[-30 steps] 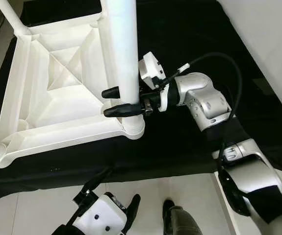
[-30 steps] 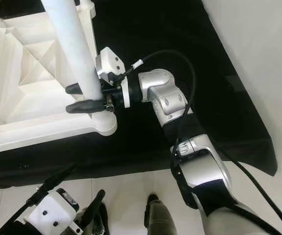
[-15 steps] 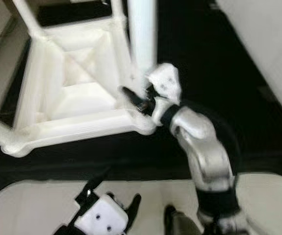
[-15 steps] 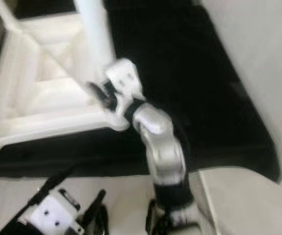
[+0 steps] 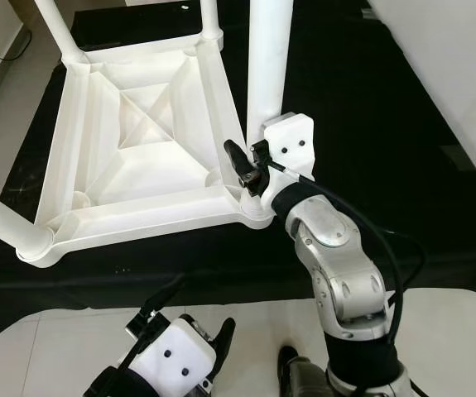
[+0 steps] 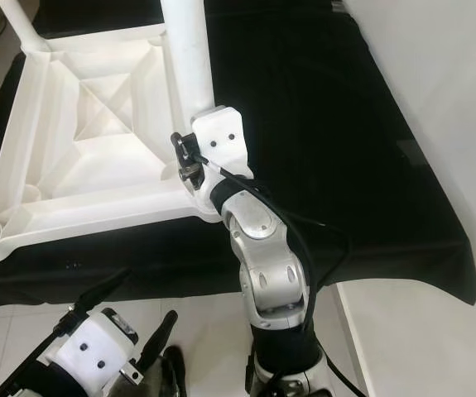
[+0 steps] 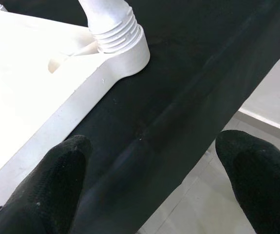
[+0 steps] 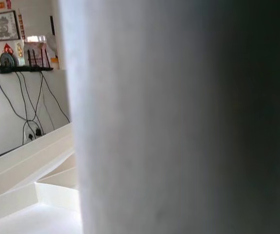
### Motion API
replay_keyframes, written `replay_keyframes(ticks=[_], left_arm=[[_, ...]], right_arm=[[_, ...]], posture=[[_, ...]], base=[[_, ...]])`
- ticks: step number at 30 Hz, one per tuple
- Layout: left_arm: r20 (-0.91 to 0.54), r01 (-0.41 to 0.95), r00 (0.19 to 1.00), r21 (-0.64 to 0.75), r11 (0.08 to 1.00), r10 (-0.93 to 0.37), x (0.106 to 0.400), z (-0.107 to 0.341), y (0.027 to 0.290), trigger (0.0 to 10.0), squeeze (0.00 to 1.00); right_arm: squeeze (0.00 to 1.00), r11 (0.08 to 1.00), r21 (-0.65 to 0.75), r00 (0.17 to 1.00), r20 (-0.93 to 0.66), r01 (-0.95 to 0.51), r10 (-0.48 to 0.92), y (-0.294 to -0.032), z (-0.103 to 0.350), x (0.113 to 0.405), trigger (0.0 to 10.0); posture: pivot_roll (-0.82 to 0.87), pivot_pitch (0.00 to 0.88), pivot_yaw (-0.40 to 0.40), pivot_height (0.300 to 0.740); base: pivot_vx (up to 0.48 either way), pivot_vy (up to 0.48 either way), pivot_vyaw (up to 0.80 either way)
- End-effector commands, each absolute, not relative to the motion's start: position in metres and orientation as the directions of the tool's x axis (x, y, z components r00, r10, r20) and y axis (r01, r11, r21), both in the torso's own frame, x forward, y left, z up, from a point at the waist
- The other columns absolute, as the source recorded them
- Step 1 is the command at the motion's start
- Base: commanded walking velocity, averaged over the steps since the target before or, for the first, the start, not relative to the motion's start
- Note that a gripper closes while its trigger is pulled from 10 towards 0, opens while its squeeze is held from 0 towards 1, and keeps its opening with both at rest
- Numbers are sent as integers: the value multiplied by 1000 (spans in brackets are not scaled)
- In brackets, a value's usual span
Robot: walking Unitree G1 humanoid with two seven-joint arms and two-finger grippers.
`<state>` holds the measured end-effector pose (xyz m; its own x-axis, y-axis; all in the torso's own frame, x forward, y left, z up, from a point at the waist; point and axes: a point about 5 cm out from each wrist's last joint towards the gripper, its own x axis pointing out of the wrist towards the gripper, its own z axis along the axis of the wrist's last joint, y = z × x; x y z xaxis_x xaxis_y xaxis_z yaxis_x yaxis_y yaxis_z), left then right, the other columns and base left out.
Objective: Building children table
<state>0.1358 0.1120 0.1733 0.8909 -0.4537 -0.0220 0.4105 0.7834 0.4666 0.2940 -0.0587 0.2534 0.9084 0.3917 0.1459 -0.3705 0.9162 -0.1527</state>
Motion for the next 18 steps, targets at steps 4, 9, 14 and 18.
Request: replay_keyframes(ticks=[4,9,14,18], left_arm=[[-36,415,892,463,784,-450,137,168,112,10000,0],[-36,415,892,464,783,-452,137,168,113,10000,0],[-36,415,891,465,782,-452,137,168,112,10000,0],[-37,417,891,465,781,-453,136,167,112,10000,0]], right_arm=[[353,923,-31,920,-97,-383,379,-54,206,295,10000],[1000,903,10,902,-48,-429,429,-51,213,294,10000],[0,720,47,720,116,-692,684,-47,248,299,10000],[0,659,-50,651,118,-751,750,-56,258,308,10000]], posture=[[13,335,14,740],[13,334,14,740],[13,330,16,740],[15,328,14,740]], base=[[0,0,0],[0,0,0],[0,0,0],[0,0,0]])
